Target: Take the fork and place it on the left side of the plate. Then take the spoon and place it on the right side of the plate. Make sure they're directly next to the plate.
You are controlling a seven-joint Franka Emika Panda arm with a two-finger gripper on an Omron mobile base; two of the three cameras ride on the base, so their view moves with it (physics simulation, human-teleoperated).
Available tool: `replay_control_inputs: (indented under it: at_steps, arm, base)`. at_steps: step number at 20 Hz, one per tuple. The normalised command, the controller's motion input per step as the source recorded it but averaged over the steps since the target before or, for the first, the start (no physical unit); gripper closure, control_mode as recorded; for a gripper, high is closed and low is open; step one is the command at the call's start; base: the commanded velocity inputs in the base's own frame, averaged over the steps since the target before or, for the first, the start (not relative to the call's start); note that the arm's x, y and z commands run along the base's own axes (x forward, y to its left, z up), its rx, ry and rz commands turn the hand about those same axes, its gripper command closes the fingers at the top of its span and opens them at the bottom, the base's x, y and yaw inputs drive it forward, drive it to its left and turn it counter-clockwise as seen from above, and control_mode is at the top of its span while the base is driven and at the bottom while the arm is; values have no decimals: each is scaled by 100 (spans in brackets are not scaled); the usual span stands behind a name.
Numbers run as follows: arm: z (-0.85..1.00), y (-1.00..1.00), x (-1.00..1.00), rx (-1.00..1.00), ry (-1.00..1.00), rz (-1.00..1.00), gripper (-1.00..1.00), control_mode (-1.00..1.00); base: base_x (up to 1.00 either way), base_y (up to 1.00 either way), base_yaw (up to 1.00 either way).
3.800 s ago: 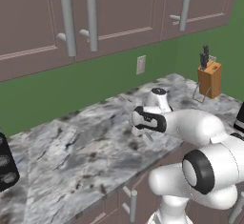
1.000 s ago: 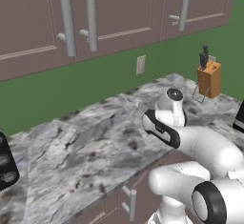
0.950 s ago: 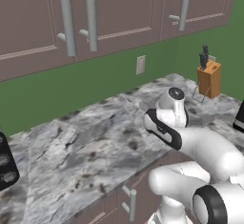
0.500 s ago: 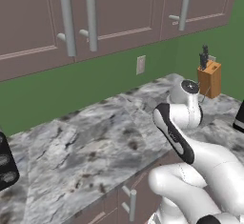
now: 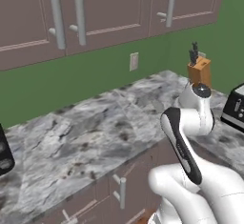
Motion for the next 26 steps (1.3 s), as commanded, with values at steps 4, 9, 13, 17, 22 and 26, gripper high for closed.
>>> replay_control_inputs:
  at_steps: [4, 9, 13, 17, 22, 26]
  arm:
    - [0, 0, 0, 0, 0, 0, 100, 100]
    - [0, 0, 0, 0, 0, 0, 100, 100]
    - [0, 0, 0, 0, 0, 0, 100, 100]
    - [0, 0, 0, 0, 0, 0, 100, 100]
    - [0, 0, 0, 0, 0, 0, 100, 100]
    - [0, 0, 0, 0, 0, 0, 100, 100]
  base:
    - [-65, 12, 4]
    - [-61, 40, 14]
    - [-49, 71, 23]
    - [-57, 85, 32]
    - [-66, 89, 36]
    - [-70, 92, 37]
